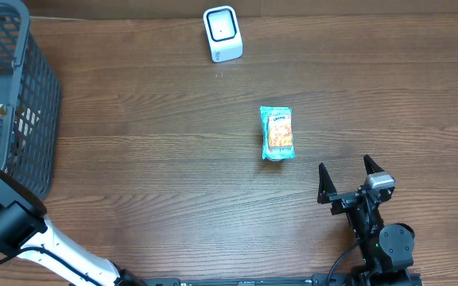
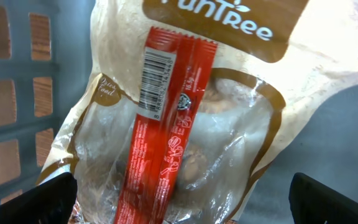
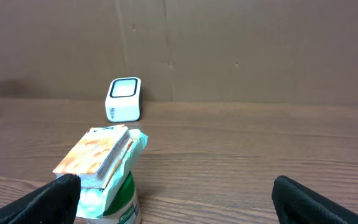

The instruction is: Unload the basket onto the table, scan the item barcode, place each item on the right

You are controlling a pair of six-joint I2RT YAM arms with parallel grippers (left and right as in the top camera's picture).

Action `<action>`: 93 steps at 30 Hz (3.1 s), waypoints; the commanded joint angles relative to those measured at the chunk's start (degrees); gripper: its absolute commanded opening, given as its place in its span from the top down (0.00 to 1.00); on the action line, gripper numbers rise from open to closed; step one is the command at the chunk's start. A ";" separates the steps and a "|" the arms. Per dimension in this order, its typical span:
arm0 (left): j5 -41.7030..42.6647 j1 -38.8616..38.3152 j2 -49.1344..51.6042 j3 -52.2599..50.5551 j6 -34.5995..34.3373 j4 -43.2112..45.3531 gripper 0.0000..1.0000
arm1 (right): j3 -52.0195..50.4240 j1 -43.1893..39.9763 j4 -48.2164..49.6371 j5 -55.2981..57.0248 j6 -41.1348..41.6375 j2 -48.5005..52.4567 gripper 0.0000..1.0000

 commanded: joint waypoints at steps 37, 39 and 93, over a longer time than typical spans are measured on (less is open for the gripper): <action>1.46 -0.22 9.68 1.29 1.18 -1.36 0.44 | -0.61 -0.07 0.37 -0.11 -0.44 -0.57 0.00; 1.53 -0.22 9.68 1.29 0.24 -1.33 0.48 | -0.61 -0.07 0.37 -0.13 -0.44 -0.57 0.00; 5.66 -0.46 -11.43 2.21 -14.84 0.11 0.95 | -0.61 -0.07 0.37 -0.11 -0.44 -0.57 0.00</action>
